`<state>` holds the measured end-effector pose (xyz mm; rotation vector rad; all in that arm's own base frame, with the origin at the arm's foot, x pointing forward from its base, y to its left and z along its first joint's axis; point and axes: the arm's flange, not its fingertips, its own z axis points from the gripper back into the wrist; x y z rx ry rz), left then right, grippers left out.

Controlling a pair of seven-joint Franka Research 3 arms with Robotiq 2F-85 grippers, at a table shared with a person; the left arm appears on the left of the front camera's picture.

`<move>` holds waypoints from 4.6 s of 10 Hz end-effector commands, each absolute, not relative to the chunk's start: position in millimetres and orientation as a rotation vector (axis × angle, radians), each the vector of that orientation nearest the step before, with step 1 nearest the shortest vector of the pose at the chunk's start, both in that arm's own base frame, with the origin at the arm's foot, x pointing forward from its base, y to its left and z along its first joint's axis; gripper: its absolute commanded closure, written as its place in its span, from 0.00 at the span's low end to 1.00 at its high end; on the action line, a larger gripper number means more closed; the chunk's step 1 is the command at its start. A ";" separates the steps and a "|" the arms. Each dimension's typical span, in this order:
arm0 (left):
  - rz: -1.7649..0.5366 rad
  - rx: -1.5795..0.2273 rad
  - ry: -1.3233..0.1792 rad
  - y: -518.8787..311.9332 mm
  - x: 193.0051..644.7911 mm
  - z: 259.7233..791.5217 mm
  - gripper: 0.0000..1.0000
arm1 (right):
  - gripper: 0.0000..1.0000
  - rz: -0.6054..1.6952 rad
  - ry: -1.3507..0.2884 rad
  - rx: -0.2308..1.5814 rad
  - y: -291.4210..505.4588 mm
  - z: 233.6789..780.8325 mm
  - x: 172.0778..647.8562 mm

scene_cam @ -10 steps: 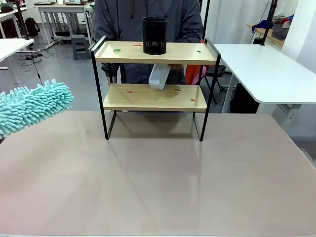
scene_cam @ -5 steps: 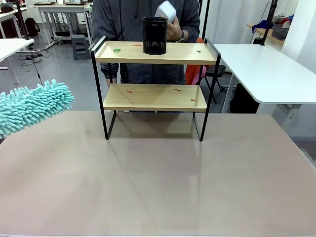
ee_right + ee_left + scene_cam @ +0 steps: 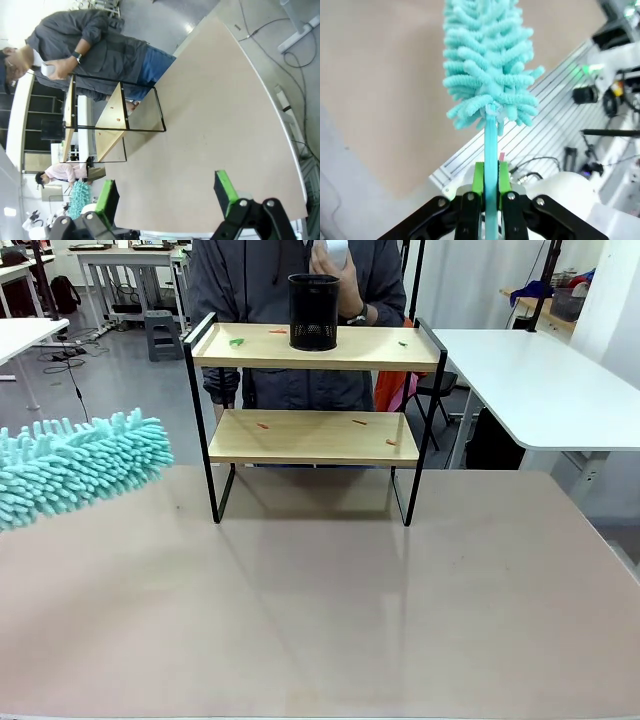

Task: Clean the shelf.
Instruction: Clean the specific tier of the Shelf with the Duster once objects are removed.

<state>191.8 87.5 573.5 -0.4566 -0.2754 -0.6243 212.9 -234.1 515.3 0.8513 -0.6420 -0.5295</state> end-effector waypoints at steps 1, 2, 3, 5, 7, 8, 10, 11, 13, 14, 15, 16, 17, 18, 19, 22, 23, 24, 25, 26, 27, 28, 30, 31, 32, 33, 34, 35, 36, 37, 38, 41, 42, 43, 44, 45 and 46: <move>-0.689 -0.424 -0.328 37.6 179.7 573.1 0.88 | 0.00 -0.507 -0.663 0.857 -232.5 514.6 213.6; -0.704 -0.420 -0.331 4.9 183.0 573.8 0.88 | 0.00 -0.507 -0.663 0.857 -232.5 514.6 213.6; -0.672 -0.382 -0.338 -29.9 188.7 573.0 0.88 | 0.00 -0.507 -0.663 0.857 -232.5 514.6 213.6; -0.584 -0.385 -0.327 -86.5 204.5 566.7 0.88 | 0.00 -0.507 -0.663 0.857 -232.5 514.6 213.6; -0.375 -0.445 -0.409 -116.7 232.0 560.9 0.88 | 0.00 -0.507 -0.663 0.857 -232.5 514.6 213.6; -0.362 -0.405 -0.406 -122.4 241.2 555.7 0.88 | 0.00 -0.507 -0.663 0.857 -232.5 514.6 213.6; -0.487 -0.401 -0.356 -109.6 218.2 577.2 0.88 | 0.00 -0.507 -0.663 0.857 -232.5 514.6 213.6; -0.487 -0.401 -0.356 -109.6 218.2 577.2 0.88 | 0.00 -0.507 -0.663 0.857 -232.5 514.6 213.6; -0.468 -0.397 -0.355 -116.3 228.4 574.8 0.88 | 0.00 -0.507 -0.663 0.857 -232.5 514.6 213.6; -0.389 -0.419 -0.377 -124.2 231.5 567.1 0.88 | 0.00 -0.507 -0.663 0.857 -232.5 514.6 213.6; -0.361 -0.392 -0.363 -137.3 240.9 560.9 0.88 | 0.00 -0.507 -0.663 0.857 -232.5 514.6 213.6; -0.333 -0.368 -0.361 -145.4 249.8 557.7 0.88 | 0.00 -0.507 -0.663 0.857 -232.5 514.6 213.6; -0.275 -0.347 -0.388 -147.9 254.2 556.6 0.88 | 0.00 -0.507 -0.663 0.857 -232.5 514.6 213.6; -0.191 -0.304 -0.433 -151.8 262.7 556.9 0.88 | 0.00 -0.507 -0.663 0.857 -232.5 514.6 213.6; -0.136 -0.295 -0.465 -157.7 271.2 557.1 0.88 | 0.00 -0.507 -0.663 0.857 -232.5 514.6 213.6; -0.105 -0.247 -0.470 -185.2 310.0 548.9 0.88 | 0.00 -0.507 -0.663 0.857 -232.5 514.6 213.6; -0.097 -0.235 -0.457 -193.8 324.4 546.1 0.88 | 0.00 -0.507 -0.663 0.857 -232.5 514.6 213.6; -0.075 -0.212 -0.469 -201.4 337.1 543.2 0.88 | 0.00 -0.507 -0.663 0.857 -232.5 514.6 213.6; -0.048 -0.171 -0.485 -209.5 353.1 539.6 0.88 | 0.00 -0.507 -0.663 0.857 -232.5 514.6 213.6; -0.041 -0.159 -0.488 -214.7 363.4 532.2 0.88 | 0.00 -0.507 -0.663 0.857 -232.5 514.6 213.6; -0.037 -0.155 -0.461 -221.1 371.5 523.5 0.88 | 0.00 -0.507 -0.663 0.857 -232.5 514.6 213.6; -0.051 -0.165 -0.447 -226.2 377.4 518.0 0.88 | 0.00 -0.507 -0.663 0.857 -232.5 514.6 213.6; -0.057 -0.193 -0.468 -236.8 388.9 514.9 0.88 | 0.00 -0.507 -0.663 0.857 -232.5 514.6 213.6; -0.053 -0.208 -0.478 -245.3 395.6 513.8 0.88 | 0.00 -0.507 -0.663 0.857 -232.5 514.6 213.6; -0.059 -0.222 -0.494 -257.3 402.2 512.0 0.88 | 0.00 -0.507 -0.663 0.857 -232.5 514.6 213.6; -0.076 -0.242 -0.506 -272.2 408.5 510.3 0.88 | 0.00 -0.507 -0.663 0.857 -232.5 514.6 213.6; -0.113 -0.247 -0.501 -291.8 416.3 507.0 0.88 | 0.00 -0.507 -0.663 0.857 -232.5 514.6 213.6; -0.149 -0.242 -0.488 -308.0 421.5 503.2 0.88 | 0.00 -0.507 -0.663 0.857 -232.5 514.6 213.6; -0.182 -0.232 -0.480 -320.0 425.6 500.9 0.88 | 0.00 -0.507 -0.663 0.857 -232.5 514.6 213.6; -0.207 -0.226 -0.467 -328.7 429.2 500.6 0.88 | 0.00 -0.507 -0.663 0.857 -232.5 514.6 213.6; -0.232 -0.232 -0.454 -333.6 430.7 502.3 0.88 | 0.00 -0.507 -0.663 0.857 -232.5 514.6 213.6; -0.372 -0.268 -0.426 -347.5 423.1 508.1 0.88 | 0.00 -0.507 -0.663 0.857 -232.5 514.6 213.6; -0.444 -0.261 -0.403 -354.3 419.4 508.2 0.88 | 0.00 -0.507 -0.663 0.857 -232.5 514.6 213.6; -0.510 -0.248 -0.388 -359.2 416.0 506.8 0.88 | 0.00 -0.507 -0.663 0.857 -232.5 514.6 213.6; -0.572 -0.221 -0.374 -361.2 413.3 505.6 0.88 | 0.00 -0.507 -0.663 0.857 -232.5 514.6 213.6; -0.637 -0.224 -0.354 -356.8 412.1 507.8 0.88 | 0.00 -0.507 -0.663 0.857 -232.5 514.6 213.6; -0.694 -0.245 -0.327 -347.0 410.1 513.4 0.88 | 0.00 -0.507 -0.663 0.857 -232.5 514.6 213.6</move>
